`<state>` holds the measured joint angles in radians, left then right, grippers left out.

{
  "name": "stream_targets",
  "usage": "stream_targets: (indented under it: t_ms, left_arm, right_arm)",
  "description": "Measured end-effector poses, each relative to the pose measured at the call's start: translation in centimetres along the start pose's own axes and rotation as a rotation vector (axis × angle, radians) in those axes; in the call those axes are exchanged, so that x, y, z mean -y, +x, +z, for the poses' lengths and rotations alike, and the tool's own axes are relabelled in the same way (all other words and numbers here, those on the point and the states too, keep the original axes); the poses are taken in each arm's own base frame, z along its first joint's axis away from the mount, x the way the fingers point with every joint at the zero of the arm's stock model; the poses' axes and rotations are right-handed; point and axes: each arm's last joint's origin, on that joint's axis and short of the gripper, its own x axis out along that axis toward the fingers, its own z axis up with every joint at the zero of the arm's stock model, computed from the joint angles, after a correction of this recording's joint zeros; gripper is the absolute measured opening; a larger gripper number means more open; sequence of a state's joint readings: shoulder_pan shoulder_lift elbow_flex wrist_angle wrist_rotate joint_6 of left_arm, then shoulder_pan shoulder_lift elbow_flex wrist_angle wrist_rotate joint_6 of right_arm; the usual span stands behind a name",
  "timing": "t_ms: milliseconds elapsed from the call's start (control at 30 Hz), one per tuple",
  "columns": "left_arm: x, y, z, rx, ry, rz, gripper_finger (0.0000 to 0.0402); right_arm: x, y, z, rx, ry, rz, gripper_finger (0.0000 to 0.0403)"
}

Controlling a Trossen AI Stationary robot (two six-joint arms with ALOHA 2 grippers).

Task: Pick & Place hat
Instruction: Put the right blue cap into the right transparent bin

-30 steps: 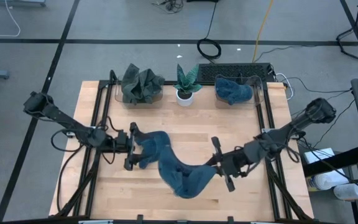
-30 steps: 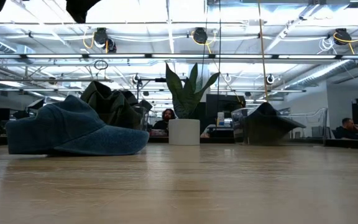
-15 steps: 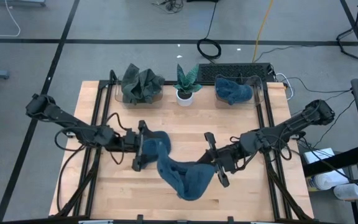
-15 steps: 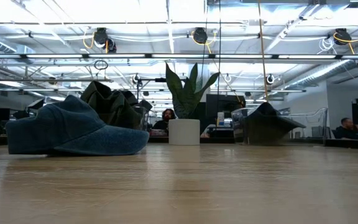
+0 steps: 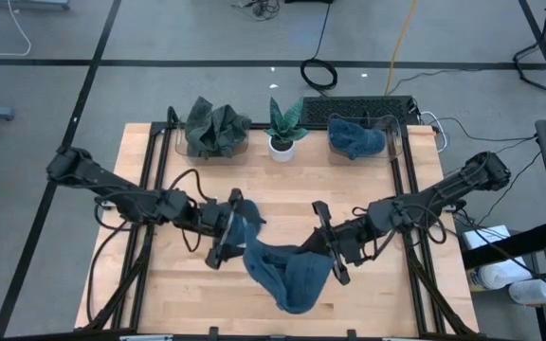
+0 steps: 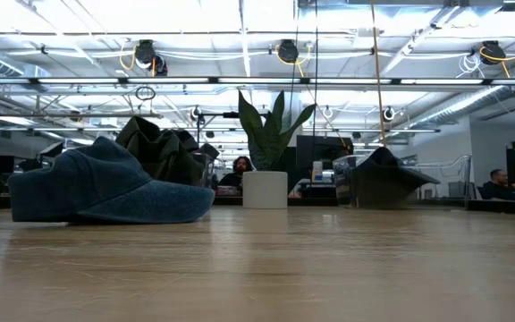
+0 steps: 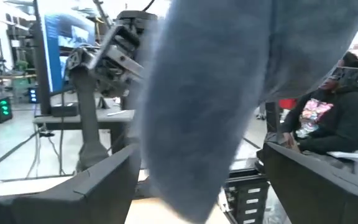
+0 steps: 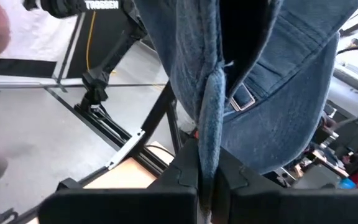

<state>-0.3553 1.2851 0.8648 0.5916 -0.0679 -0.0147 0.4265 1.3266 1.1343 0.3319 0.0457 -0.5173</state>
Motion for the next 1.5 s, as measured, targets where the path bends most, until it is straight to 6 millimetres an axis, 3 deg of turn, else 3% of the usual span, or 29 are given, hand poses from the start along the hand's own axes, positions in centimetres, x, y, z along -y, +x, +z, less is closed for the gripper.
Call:
stream_targets:
  t_ms: [133,233,600,800,1000,1167,1500]
  left_arm:
    - [0.1,0.2,0.1,0.003,-0.021,-0.043,0.0328]
    - [0.2,0.2,0.1,-0.006,-0.025,-0.051,0.0284]
    - [0.4,0.1,0.4,0.022,0.005,-0.075,0.002]
    - [0.2,0.0,1.0,0.07,0.096,0.013,0.001]
    - [-0.3,-0.2,1.2,0.055,0.241,0.165,0.001]
    - [-0.7,-0.2,1.0,-0.003,0.402,0.27,0.0009]
    - [-1.0,-0.4,0.8,-0.103,0.634,0.424,0.0009]
  right_arm:
    - [0.1,0.0,-0.1,-0.01,0.0,-0.005,0.0]
    - [0.2,0.0,-0.2,-0.011,-0.001,-0.005,0.0]
    - [0.4,0.0,-0.2,-0.034,0.03,-0.067,0.0018]
    - [0.8,-0.5,0.3,-0.077,0.156,-0.241,0.0062]
    - [0.9,-1.8,1.3,-0.153,0.264,-0.516,0.0137]
    - [1.3,-3.2,2.5,-0.119,0.426,-0.669,0.0196]
    - [0.9,-6.5,4.6,0.007,0.859,-0.658,0.0239]
